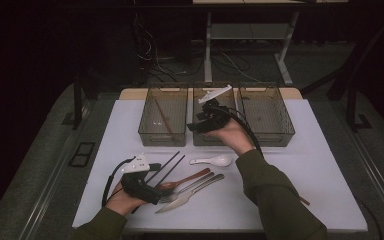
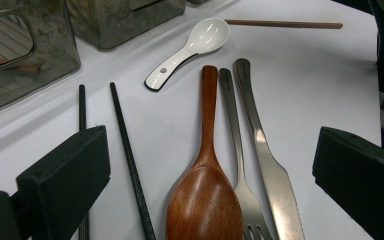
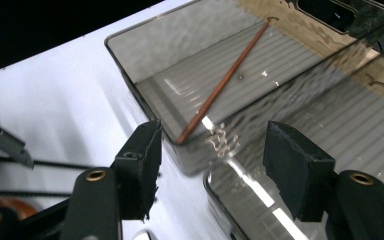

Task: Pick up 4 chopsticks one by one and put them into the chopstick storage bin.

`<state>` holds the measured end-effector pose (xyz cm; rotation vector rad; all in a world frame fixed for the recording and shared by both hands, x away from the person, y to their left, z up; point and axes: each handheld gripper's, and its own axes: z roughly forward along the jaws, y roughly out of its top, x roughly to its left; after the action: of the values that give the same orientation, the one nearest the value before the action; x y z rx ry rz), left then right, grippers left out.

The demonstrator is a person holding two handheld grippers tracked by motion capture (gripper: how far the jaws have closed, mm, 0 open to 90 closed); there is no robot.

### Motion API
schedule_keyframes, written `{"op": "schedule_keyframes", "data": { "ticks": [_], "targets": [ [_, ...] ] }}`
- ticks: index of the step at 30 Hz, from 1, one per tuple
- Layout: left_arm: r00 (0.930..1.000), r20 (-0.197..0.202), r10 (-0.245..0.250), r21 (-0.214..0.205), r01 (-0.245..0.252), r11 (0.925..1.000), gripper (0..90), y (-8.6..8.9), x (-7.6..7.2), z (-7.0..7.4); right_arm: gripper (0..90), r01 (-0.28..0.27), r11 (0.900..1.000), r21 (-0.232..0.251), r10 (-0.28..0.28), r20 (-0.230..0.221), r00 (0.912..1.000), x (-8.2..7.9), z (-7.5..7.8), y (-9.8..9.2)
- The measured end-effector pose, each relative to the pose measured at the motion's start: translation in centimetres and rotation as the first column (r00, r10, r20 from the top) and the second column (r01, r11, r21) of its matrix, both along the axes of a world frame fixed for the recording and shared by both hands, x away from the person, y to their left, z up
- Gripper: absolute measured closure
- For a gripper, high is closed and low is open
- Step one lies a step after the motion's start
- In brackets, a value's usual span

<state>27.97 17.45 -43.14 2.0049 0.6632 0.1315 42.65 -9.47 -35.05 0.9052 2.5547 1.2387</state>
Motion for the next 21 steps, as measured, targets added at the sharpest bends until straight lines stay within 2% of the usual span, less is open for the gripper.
{"op": "schedule_keyframes", "data": {
  "ticks": [6, 9, 21],
  "targets": [
    [1.0, -0.003, 0.0, 0.006, 0.0, 1.0, 0.9, 0.1, 0.0, 0.0, 35.0, -0.033, 0.9994, 0.007, 0.033, -0.009, 0.9994, -1.0, 0.0, -1.8],
    [1.0, -0.001, 0.002, 0.002, -0.002, 1.0, 0.9, 0.1, 0.1, 0.0, 32.9, -0.053, 0.9986, -0.002, 0.053, 0.007, 0.9986, -1.6, -0.1, -2.6],
    [1.0, -0.005, 0.004, 0.01, -0.004, 0.9999, 0.9, 0.1, 0.1, -0.1, 29.1, -0.06, 0.9982, 0.008, 0.059, 0.034, 0.9977, -4.3, -0.8, -6.2]
  ]
}}
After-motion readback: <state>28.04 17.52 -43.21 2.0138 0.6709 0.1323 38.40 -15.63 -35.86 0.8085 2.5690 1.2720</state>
